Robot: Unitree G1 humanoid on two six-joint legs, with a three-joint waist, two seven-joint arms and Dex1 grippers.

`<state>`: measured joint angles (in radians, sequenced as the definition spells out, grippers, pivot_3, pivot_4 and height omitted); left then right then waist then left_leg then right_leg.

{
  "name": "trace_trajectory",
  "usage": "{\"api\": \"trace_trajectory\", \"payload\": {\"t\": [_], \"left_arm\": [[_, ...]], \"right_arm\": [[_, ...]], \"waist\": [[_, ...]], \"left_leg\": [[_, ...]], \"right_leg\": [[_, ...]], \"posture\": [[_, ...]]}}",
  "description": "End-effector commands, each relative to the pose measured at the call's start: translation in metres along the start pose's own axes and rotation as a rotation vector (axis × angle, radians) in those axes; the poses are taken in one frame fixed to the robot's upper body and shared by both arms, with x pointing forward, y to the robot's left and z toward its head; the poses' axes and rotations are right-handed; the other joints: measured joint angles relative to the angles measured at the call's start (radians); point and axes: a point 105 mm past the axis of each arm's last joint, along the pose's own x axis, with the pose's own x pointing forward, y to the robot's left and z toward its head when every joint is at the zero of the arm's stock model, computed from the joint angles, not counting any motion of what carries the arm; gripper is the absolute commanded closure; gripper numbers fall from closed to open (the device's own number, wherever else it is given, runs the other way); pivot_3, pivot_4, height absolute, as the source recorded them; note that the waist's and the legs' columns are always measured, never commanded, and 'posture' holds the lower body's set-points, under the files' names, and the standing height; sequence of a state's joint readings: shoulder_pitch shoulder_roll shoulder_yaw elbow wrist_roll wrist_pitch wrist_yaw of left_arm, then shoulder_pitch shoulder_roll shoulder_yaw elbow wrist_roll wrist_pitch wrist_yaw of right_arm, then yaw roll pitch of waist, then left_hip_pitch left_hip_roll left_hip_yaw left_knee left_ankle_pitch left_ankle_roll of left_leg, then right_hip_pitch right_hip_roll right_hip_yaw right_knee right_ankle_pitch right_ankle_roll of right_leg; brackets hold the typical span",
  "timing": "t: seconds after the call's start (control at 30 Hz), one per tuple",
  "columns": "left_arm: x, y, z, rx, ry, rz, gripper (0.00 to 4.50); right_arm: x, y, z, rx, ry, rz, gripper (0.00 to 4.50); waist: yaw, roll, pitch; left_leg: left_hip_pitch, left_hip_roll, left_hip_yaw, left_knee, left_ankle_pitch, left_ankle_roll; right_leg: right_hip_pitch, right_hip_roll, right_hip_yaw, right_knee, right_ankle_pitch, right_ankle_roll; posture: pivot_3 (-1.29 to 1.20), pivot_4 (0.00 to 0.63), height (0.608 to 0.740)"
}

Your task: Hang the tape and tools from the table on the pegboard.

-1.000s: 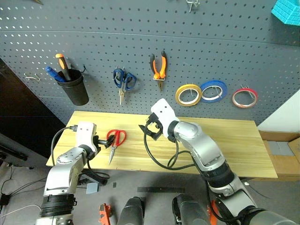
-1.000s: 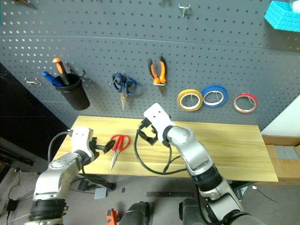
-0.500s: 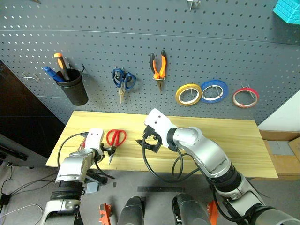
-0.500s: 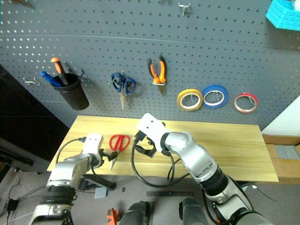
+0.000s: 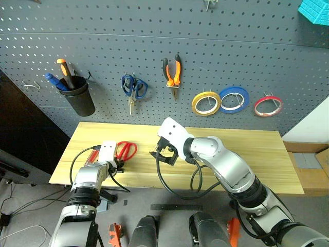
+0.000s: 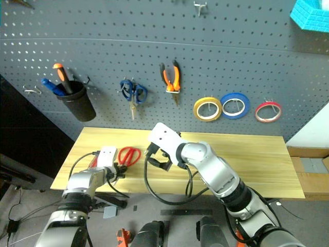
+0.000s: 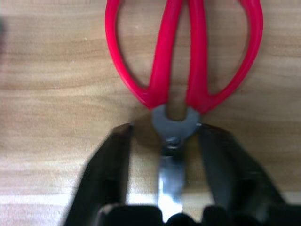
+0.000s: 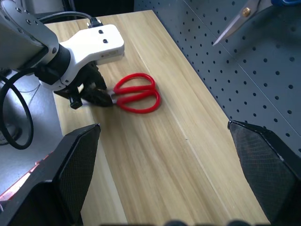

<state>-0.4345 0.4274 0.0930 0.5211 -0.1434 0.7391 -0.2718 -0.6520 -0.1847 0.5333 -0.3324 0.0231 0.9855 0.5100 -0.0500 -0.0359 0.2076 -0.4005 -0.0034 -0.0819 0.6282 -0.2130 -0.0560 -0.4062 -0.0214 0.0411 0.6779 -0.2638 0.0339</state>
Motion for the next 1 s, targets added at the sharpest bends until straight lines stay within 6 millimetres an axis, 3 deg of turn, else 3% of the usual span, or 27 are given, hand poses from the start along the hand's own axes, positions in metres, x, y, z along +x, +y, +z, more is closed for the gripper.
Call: {"api": "trace_trajectory", "payload": {"t": [0.03, 0.17, 0.33, 0.47, 0.63, 0.77, 0.87, 1.0], "left_arm": [[0.001, 0.001, 0.001, 0.052, -0.03, 0.007, 3.51], [-0.001, -0.003, -0.003, 0.111, -0.079, -0.015, 4.25], [-0.009, 0.002, -0.008, 0.1, -0.131, -0.021, 4.24], [-0.021, 0.008, -0.001, 0.066, -0.204, -0.007, 4.24], [-0.052, 0.009, 0.018, 0.076, -0.429, 0.001, 4.24], [-0.085, 0.002, 0.024, 0.214, -0.618, -0.005, 4.24], [-0.107, -0.006, 0.021, 0.423, -0.694, 0.009, 4.24], [-0.137, -0.011, 0.033, 0.534, -0.83, 0.062, 4.24]], "right_arm": [[-0.007, -0.002, 0.017, -0.056, -0.059, -0.014, 0.0], [-0.012, -0.009, 0.014, -0.055, -0.047, -0.027, 0.0], [-0.022, -0.014, 0.01, -0.049, -0.036, -0.038, 0.0], [-0.03, -0.017, 0.005, -0.046, -0.029, -0.04, 0.0], [-0.046, -0.013, 0.006, -0.071, -0.051, -0.008, 0.0], [-0.061, -0.013, 0.008, -0.099, -0.089, 0.007, 0.0], [-0.072, -0.02, 0.022, -0.14, -0.196, -0.026, 0.0], [-0.086, -0.039, 0.042, -0.156, -0.336, -0.112, 0.0]], "waist": [[-0.001, 0.0, 0.0], [-0.005, 0.0, 0.0], [-0.007, 0.002, 0.001], [-0.008, 0.001, 0.003], [-0.007, 0.002, 0.009], [-0.007, 0.003, 0.011], [-0.007, 0.003, 0.012], [-0.005, 0.004, 0.017]], "left_leg": [[0.0, 0.0, 0.0, 0.0, 0.0, 0.0], [0.0, 0.002, 0.0, -0.001, 0.0, 0.0], [0.0, 0.004, 0.0, -0.003, 0.0, 0.0], [-0.001, 0.006, 0.0, -0.003, 0.0, 0.0], [-0.002, 0.009, 0.0, -0.004, -0.001, -0.001], [-0.003, 0.011, 0.001, -0.005, -0.002, -0.003], [-0.003, 0.012, 0.002, -0.007, -0.003, -0.004], [-0.003, 0.012, 0.004, -0.01, -0.003, -0.004]], "right_leg": [[0.0, 0.0, 0.0, 0.0, 0.0, 0.0], [0.0, -0.001, 0.0, -0.001, 0.0, 0.0], [0.0, -0.003, 0.001, -0.004, 0.0, 0.001], [0.0, -0.002, 0.0, -0.005, 0.0, 0.001], [0.0, -0.002, 0.0, -0.008, 0.0, 0.001], [0.0, -0.001, 0.0, -0.015, 0.0, 0.0], [0.0, -0.002, 0.002, -0.018, 0.001, -0.001], [-0.001, -0.001, 0.001, -0.02, 0.0, 0.0]], "posture": [[-0.05, 0.216, 0.74], [-0.06, 0.217, 0.74], [-0.06, 0.217, 0.74], [-0.06, 0.215, 0.74], [-0.06, 0.213, 0.74], [-0.07, 0.213, 0.74], [-0.07, 0.212, 0.74], [-0.05, 0.207, 0.74]]}}
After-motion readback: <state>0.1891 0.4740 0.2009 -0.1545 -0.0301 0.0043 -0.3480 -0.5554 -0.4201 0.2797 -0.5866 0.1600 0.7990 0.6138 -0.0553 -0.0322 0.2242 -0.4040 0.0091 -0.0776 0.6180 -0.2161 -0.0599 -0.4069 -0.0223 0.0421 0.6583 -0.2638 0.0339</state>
